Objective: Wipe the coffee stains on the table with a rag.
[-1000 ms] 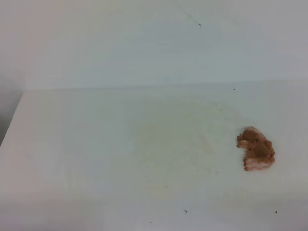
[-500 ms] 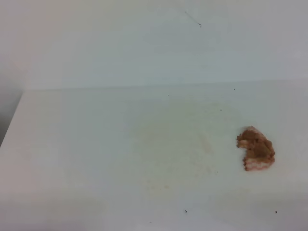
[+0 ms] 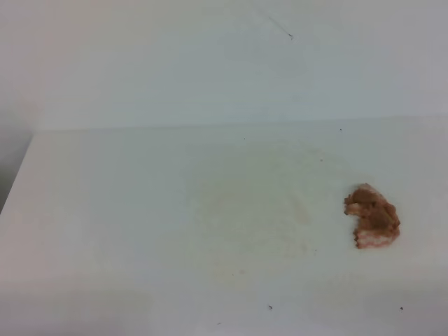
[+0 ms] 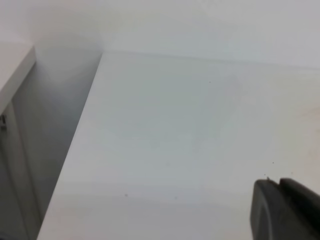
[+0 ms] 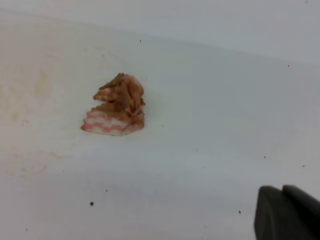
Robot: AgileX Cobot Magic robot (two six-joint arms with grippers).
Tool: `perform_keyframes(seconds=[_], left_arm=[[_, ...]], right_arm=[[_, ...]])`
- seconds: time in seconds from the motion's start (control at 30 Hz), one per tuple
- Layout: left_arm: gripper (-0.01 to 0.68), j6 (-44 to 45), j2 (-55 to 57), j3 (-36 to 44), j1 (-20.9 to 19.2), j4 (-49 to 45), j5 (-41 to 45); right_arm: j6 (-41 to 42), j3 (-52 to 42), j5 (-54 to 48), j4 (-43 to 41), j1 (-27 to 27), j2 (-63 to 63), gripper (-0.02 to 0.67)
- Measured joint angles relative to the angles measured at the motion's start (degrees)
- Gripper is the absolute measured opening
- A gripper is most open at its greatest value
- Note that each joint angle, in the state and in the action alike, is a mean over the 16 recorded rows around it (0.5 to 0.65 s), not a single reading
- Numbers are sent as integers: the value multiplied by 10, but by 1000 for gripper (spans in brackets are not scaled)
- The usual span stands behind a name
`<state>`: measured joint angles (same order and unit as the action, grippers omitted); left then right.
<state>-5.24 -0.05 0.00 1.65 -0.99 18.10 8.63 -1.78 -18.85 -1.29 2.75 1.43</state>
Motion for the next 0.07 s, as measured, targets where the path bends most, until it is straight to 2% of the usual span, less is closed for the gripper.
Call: perform_keyframes(seconds=[0.07], left_arm=[[0, 0, 0, 0, 0, 0, 0]], right_arm=[[0, 0, 0, 0, 0, 0, -3]])
